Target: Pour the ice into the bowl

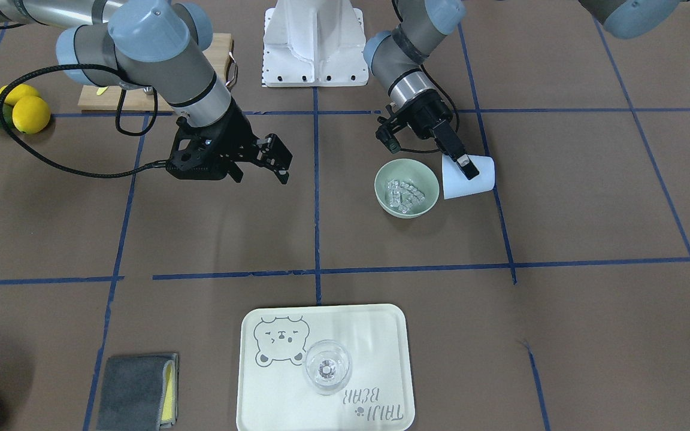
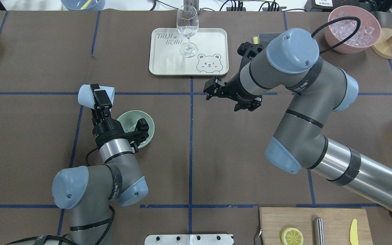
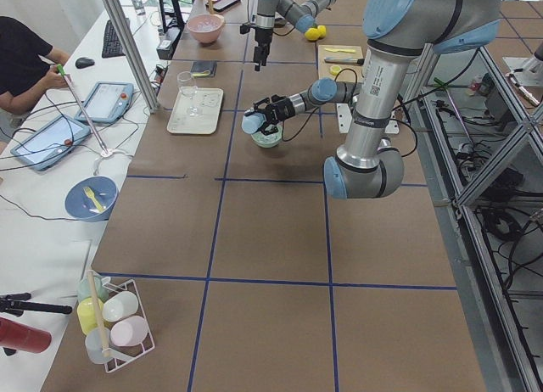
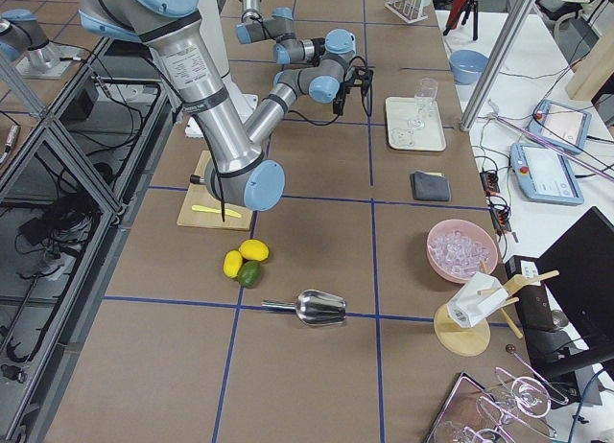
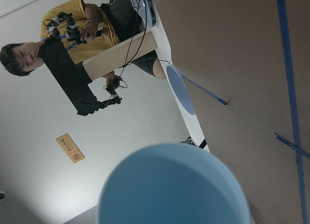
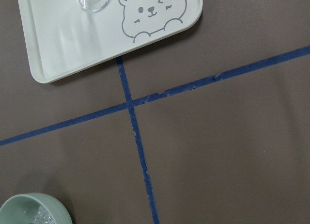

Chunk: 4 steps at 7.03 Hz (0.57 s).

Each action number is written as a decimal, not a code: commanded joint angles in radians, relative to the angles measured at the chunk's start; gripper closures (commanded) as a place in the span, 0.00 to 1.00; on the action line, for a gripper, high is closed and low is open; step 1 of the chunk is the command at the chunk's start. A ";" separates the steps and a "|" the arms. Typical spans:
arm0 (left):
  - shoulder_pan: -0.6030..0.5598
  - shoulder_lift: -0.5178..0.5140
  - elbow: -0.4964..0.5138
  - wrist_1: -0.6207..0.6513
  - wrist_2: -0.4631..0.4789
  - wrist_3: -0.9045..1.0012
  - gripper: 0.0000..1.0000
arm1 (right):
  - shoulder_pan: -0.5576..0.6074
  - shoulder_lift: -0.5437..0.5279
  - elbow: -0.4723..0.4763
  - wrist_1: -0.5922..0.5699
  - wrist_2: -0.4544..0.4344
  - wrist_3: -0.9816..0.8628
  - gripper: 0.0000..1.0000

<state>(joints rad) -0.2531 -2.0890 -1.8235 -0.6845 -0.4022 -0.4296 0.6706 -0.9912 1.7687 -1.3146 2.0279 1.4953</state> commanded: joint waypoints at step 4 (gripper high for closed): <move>-0.015 0.046 -0.081 -0.069 0.000 -0.193 1.00 | -0.003 0.005 0.000 0.000 -0.002 0.000 0.00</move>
<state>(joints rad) -0.2624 -2.0628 -1.8735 -0.7380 -0.4057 -0.6013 0.6688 -0.9885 1.7685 -1.3146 2.0275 1.4944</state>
